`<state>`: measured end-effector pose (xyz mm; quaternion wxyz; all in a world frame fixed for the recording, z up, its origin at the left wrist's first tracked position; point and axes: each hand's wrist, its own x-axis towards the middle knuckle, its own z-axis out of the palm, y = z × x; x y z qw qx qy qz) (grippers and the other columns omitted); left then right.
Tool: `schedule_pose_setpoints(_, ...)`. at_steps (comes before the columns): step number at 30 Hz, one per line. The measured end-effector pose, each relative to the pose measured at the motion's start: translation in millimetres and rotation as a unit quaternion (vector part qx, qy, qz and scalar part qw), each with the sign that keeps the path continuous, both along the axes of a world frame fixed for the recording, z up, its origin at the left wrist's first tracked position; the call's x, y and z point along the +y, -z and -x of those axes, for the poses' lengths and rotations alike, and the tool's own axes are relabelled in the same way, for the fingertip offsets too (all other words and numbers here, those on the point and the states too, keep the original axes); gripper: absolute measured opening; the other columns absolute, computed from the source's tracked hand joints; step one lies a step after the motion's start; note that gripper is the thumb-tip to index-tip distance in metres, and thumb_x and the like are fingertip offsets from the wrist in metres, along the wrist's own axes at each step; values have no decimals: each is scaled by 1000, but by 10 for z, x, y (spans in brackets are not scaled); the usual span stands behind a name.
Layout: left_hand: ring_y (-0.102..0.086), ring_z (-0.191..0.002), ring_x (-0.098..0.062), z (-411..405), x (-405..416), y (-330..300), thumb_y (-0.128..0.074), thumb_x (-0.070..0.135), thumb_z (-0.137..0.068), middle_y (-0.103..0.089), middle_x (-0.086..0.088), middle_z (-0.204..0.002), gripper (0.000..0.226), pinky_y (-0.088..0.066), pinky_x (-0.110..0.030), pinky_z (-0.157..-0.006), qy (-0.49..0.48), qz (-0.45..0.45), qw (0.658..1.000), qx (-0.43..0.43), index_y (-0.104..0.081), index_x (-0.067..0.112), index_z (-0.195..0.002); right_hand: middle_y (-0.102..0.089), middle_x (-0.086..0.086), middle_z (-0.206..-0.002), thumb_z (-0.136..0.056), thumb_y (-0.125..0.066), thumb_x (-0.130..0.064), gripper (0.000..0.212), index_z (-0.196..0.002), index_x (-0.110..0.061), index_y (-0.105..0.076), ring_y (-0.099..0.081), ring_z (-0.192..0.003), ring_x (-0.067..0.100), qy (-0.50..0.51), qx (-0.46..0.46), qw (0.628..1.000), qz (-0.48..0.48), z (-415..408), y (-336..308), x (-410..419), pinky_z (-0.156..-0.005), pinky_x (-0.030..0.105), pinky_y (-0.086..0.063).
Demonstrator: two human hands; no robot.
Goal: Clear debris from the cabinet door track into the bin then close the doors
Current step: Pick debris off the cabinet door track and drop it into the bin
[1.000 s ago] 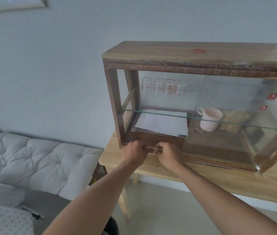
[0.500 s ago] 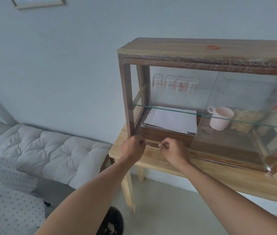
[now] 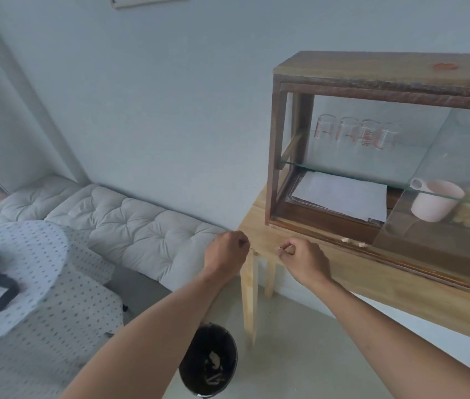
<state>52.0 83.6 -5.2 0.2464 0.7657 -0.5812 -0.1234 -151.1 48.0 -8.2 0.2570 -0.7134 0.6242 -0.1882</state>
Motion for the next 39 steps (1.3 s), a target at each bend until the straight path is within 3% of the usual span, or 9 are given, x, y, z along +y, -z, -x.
schedule_pose_setpoints(4,-68,-89,-22,-286,294,180,-60,32,-98,-77,6,-97,20,-46,-32,-66,-32,-15,999,7,-80,29,-99,-72,-16,-85,-93,-67,-46,13,-89,-34,-71,-68,-79,13,-45,0,999,-21,-312,152,189,-61,28,-45)
schedule_pose_setpoints(8,-69,-94,-25,-618,627,403,-61,31,-98,-78,5,-100,18,-57,-38,-77,-72,-37,997,16,-79,30,-101,-70,-17,-83,-93,-67,-47,13,-93,-34,-72,-66,-77,13,-94,-6,994,-48,-659,362,339,-57,26,-40)
schedule_pose_setpoints(12,-68,-95,-29,-896,931,662,-60,30,-96,-77,4,-102,20,-54,-36,-77,-121,-72,990,24,-79,32,-100,-63,-21,-76,-93,-65,-54,17,-85,-39,-66,-65,-79,15,-133,-2,989,-68,-1004,614,460,-57,27,-39)
schedule_pose_setpoints(22,-69,-94,-27,-1348,1429,1553,-60,28,-96,-78,7,-101,20,-51,-34,-77,-205,-150,965,61,-79,29,-99,-61,-22,-72,-90,-68,-49,14,-86,-36,-69,-67,-83,17,-230,58,965,-114,-1692,1540,540,-67,31,-52)
schedule_pose_setpoints(29,-69,-96,-29,-1494,1491,2121,-61,32,-95,-77,6,-101,19,-48,-33,-76,-232,-208,946,85,-79,33,-102,-70,-15,-81,-90,-69,-50,18,-89,-33,-72,-70,-87,20,-259,104,949,-145,-1934,2177,566,-72,33,-56)
schedule_pose_setpoints(34,-68,-105,-29,-1562,1420,2293,-62,33,-96,-76,5,-108,28,-54,-37,-88,-212,-263,935,104,-75,37,-120,-61,-19,-76,-91,-70,-47,19,-106,-37,-71,-69,-92,20,-271,123,941,-159,-2034,2399,501,-72,32,-47)
schedule_pose_setpoints(39,-68,-106,-28,-1609,1398,2365,-64,28,-96,-76,8,-107,30,-55,-38,-92,-203,-277,933,104,-73,35,-124,-60,-18,-75,-93,-68,-39,23,-115,-35,-69,-67,-92,20,-266,130,940,-169,-1994,2486,427,-76,33,-50)
